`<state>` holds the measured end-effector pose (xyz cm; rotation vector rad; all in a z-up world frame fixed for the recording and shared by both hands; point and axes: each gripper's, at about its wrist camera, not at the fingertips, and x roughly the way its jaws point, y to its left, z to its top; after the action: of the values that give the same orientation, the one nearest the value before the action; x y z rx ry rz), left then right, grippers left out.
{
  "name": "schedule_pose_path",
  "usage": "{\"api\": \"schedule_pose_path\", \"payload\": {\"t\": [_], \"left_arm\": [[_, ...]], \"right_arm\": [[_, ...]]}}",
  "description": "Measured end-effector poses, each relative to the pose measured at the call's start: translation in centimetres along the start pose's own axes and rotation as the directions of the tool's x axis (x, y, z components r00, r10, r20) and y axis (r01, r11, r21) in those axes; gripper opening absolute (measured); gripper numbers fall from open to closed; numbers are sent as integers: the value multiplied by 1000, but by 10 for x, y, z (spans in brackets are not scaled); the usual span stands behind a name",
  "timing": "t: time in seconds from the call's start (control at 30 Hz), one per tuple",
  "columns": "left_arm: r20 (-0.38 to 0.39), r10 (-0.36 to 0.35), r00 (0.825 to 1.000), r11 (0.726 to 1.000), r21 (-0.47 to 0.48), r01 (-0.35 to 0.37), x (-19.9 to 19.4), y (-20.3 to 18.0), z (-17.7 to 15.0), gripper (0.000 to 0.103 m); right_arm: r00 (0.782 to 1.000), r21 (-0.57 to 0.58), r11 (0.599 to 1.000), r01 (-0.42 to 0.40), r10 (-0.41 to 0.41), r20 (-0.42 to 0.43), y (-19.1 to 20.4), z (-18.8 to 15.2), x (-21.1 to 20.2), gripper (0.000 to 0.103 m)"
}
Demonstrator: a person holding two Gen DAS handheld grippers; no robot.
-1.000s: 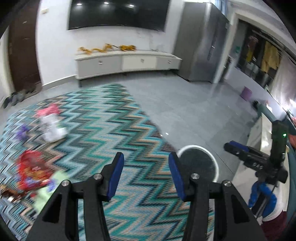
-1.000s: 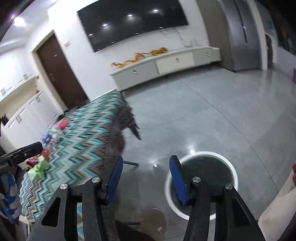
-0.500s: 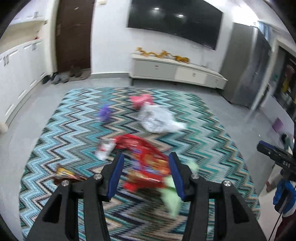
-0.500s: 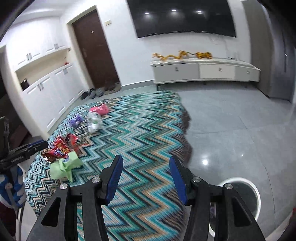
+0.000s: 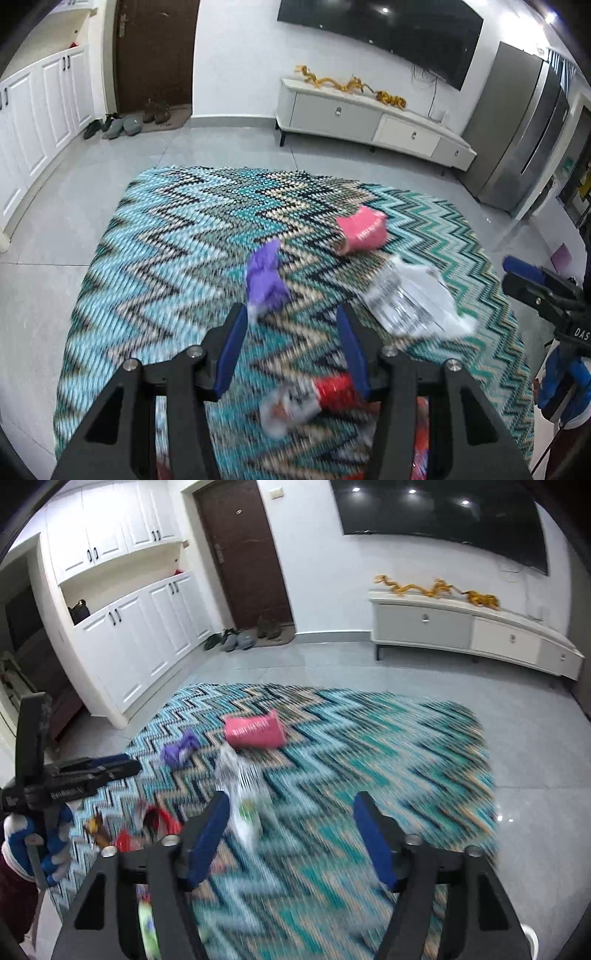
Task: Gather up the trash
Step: 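Grasp a purple bag with the left tool while the right grasps the pink tissue pack, then carry both items over the black bin and open both tools to drop them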
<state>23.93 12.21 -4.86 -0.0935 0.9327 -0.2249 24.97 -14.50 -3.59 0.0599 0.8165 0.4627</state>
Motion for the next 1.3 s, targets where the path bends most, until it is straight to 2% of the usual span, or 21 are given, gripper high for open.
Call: {"api": "schedule_pose_path", "payload": {"t": [0.1,0.17,0.23,0.3,0.53,0.6,0.63,0.7,0.87,0.97,1.13,1.3], "left_arm": [[-47,-16,999,1000,-2,16,24,8,14,48],[-73,-27,997,1000,-3,27,36,11,19,48],[-92,-36,995,999,3,37,46,13,21,48],[-108,-37,993,999,8,38,54,14,23,48],[-140,-35,990,999,13,37,74,15,22,47],[-137,-34,990,999,10,36,76,15,22,40],[-141,-32,990,999,10,34,77,14,22,32],[-142,-25,990,1000,12,27,79,12,22,29],[-119,-17,993,999,32,21,68,4,17,28],[-94,-21,995,1000,15,23,52,5,13,28],[-45,-21,999,1000,1,21,14,2,7,28],[9,-16,1000,1000,13,16,-29,-11,-5,28]], "right_arm": [[999,-18,999,-35,34,-35,10,23,38,81],[997,-34,998,-50,47,-60,19,35,62,83],[994,-60,997,-42,35,-107,30,47,90,91],[990,-76,996,-36,25,-138,36,51,107,93],[975,-82,997,6,-24,-219,38,57,153,93],[973,-66,998,16,-30,-229,34,58,158,93],[972,-60,998,16,-30,-232,33,58,159,87],[969,-40,999,15,-25,-245,29,58,162,70],[975,-13,1000,-13,9,-220,23,55,148,70],[984,9,999,-34,35,-173,22,53,127,70],[995,21,997,-70,71,-65,30,55,73,70],[996,17,996,-89,89,14,35,43,8,70]]}}
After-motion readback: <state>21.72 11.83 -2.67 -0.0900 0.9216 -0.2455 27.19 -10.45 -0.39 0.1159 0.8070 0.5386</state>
